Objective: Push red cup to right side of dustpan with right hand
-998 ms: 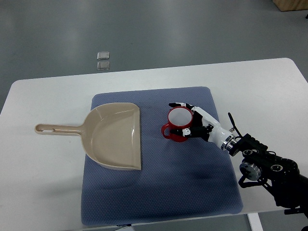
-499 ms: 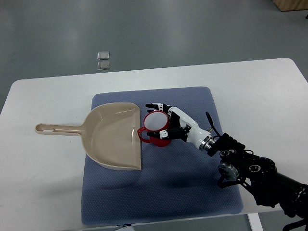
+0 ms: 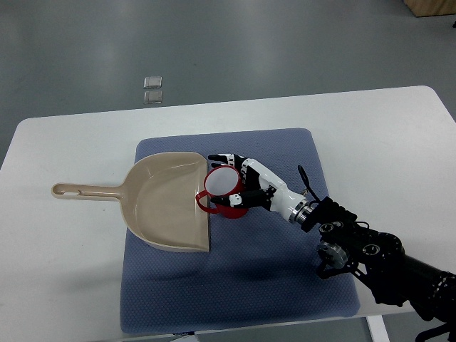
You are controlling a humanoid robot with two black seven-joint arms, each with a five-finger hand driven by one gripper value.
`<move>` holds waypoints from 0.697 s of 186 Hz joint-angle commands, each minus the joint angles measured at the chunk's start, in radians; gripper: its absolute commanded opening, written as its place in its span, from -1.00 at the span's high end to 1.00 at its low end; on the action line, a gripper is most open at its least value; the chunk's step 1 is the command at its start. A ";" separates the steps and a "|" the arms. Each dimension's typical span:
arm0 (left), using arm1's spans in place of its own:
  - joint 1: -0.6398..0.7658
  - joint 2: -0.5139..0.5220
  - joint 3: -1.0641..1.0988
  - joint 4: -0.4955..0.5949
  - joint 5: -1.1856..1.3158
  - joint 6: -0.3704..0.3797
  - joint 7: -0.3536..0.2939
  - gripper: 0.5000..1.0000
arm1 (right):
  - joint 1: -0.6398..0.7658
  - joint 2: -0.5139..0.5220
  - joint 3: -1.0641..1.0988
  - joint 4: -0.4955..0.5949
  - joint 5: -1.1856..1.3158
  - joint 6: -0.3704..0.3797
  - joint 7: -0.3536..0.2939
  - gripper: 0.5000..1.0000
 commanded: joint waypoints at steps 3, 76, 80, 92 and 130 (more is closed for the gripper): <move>0.000 0.000 0.000 0.000 0.000 0.000 0.000 -1.00 | -0.007 0.000 0.000 0.007 0.000 -0.009 0.000 -0.70; 0.000 0.000 0.002 0.000 0.000 0.000 0.000 -1.00 | -0.022 0.000 0.000 0.079 0.003 -0.013 0.000 -0.70; 0.000 0.000 0.002 0.000 0.000 0.000 0.000 -1.00 | -0.022 0.000 0.000 0.080 0.003 -0.013 0.000 -0.70; 0.000 0.000 0.000 0.000 0.000 0.000 0.000 -1.00 | -0.022 0.000 0.002 0.082 0.003 -0.015 0.000 -0.70; 0.000 0.000 0.002 0.000 0.000 0.000 0.000 -1.00 | -0.013 0.000 0.020 0.070 0.018 -0.015 0.000 -0.71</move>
